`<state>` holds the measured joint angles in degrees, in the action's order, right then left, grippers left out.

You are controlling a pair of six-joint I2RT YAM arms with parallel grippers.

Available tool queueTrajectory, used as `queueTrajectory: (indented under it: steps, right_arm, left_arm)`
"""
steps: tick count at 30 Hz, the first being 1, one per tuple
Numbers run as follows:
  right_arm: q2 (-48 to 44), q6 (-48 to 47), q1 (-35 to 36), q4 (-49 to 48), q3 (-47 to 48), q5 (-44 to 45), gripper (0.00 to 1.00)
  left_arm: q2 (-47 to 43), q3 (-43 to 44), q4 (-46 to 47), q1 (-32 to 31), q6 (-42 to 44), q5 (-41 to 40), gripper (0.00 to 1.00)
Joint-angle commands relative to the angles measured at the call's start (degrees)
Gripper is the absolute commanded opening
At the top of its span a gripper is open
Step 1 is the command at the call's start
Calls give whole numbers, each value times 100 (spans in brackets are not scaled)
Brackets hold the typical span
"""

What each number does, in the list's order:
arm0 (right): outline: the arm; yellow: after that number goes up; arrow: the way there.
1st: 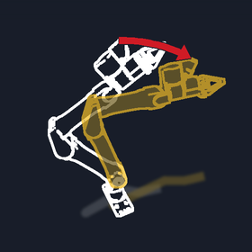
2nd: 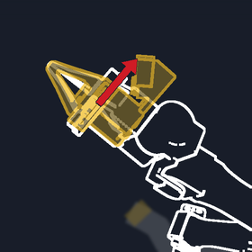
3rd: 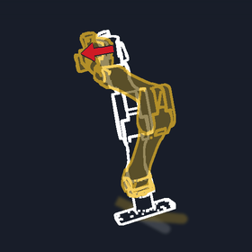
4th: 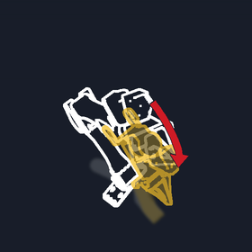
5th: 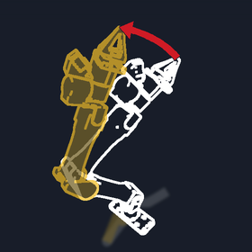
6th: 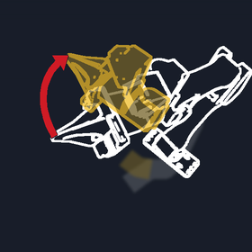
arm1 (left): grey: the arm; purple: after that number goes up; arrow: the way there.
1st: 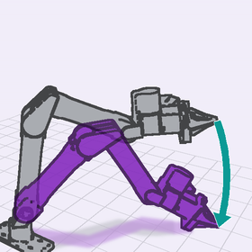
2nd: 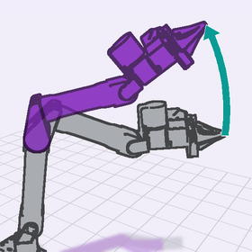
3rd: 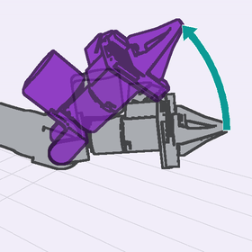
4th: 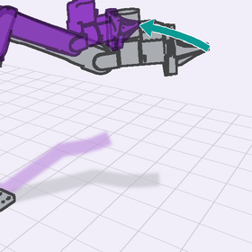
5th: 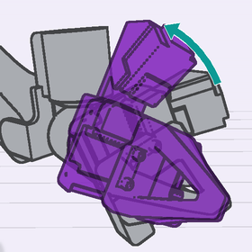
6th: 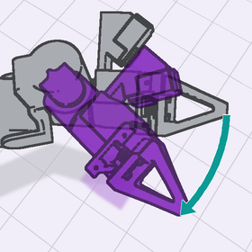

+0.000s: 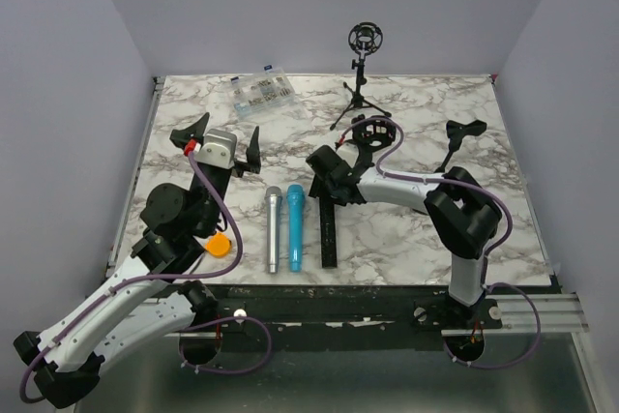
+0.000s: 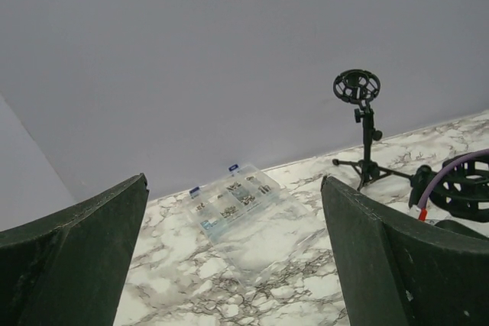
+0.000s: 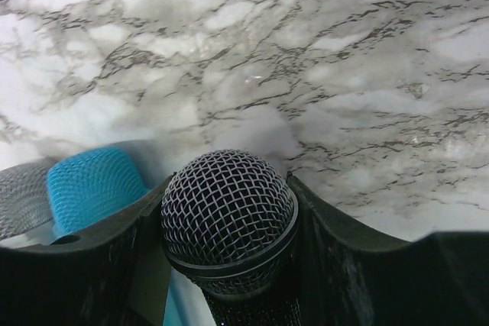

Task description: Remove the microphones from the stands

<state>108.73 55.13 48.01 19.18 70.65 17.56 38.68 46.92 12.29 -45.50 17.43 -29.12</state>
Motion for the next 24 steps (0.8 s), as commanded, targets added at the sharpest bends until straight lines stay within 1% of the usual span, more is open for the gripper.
queueTrajectory:
  steps: [1,10,14,17,24]
  right_arm:
    - [257,295,33,83,67,635,13]
    - [408,336,156,143,28,859,25]
    - [336,340,215,152,-82,1031,38]
    - [302,289,270,129,-113,1129,42]
    - [360,184,377,235,57,1265,59]
  left_arm:
    - [-56,-25,3,-30,-53,22,92]
    - [-132,-29,-25,-46,-12,1,90]
    - [-166,-42,1,-47,23,-36,90]
    - [-167,-42,1,-46,24,-38,90]
    - [-159,-42,-8,-46,28,-40,90]
